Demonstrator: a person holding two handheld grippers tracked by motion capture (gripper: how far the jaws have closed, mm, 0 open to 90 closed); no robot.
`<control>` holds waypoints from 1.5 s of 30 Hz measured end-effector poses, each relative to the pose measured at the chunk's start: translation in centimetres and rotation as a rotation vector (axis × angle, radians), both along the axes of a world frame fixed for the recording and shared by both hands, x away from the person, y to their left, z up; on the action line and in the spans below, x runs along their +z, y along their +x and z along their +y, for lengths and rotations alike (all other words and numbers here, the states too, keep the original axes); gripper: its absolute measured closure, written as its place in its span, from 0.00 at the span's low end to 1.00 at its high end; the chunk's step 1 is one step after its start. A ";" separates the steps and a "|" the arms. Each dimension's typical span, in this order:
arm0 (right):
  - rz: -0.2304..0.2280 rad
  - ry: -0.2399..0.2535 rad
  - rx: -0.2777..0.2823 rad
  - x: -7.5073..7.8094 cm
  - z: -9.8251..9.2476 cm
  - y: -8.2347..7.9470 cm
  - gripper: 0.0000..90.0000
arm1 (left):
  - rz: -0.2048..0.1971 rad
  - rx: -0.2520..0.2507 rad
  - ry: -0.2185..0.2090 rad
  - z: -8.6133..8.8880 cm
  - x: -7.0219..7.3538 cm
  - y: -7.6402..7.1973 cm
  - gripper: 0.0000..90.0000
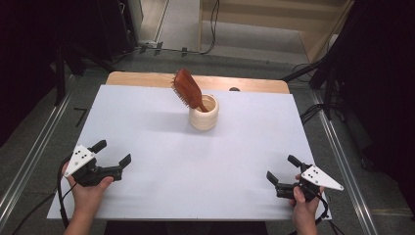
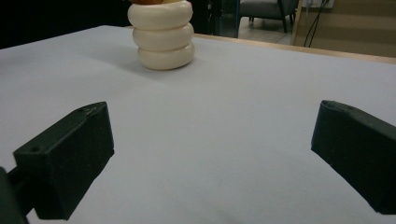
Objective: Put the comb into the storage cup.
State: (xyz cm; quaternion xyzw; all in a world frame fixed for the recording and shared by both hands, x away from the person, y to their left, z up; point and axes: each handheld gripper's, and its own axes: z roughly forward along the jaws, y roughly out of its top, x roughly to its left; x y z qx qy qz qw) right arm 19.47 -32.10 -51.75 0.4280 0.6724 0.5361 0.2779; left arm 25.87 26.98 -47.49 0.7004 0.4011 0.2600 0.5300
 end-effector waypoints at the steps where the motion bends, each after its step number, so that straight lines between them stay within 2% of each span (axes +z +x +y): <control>1: -0.001 0.000 0.000 0.0 0.0 0.0 0.00 | 0.002 -0.001 0.001 0.1 -0.1 -0.1 0.00; 21: 0.002 0.013 -0.019 0.0 -0.1 -0.2 0.00 | 0.018 0.041 0.028 3.1 -0.5 -2.0 0.00; 25: 0.000 0.012 -0.021 -0.1 -0.1 -0.2 0.00 | 0.034 0.051 0.050 3.7 -0.8 -2.1 0.00; 27: -0.002 0.011 -0.022 -0.1 0.0 -0.2 0.00 | 0.054 0.060 0.030 4.0 -1.1 -1.9 0.00; 30: -0.007 0.014 -0.025 -0.1 0.0 -0.4 0.00 | 0.042 0.073 0.015 4.3 -0.9 -2.1 0.00; 32: -0.006 0.016 -0.030 -0.1 0.0 -0.5 0.00 | 0.036 0.081 0.038 4.6 -0.8 -2.3 0.00; 34: -0.007 0.019 -0.038 -0.1 0.0 -0.5 0.00 | 0.035 0.082 0.043 5.1 -0.8 -2.4 0.00; 37: -0.003 0.015 -0.044 -0.2 0.0 -0.4 0.00 | 0.040 0.105 0.017 6.2 -0.9 -2.6 0.00; 41: 0.005 0.008 -0.052 -0.3 0.1 -0.4 0.00 | 0.046 0.119 0.032 6.6 -1.0 -2.8 0.00; 42: 0.010 0.009 -0.053 -0.3 0.1 -0.4 0.00 | 0.052 0.118 0.024 6.8 -1.1 -2.8 0.00; 45: 0.023 0.009 -0.056 -0.4 0.2 -0.4 0.00 | 0.067 0.126 -0.034 7.4 -1.4 -2.6 0.00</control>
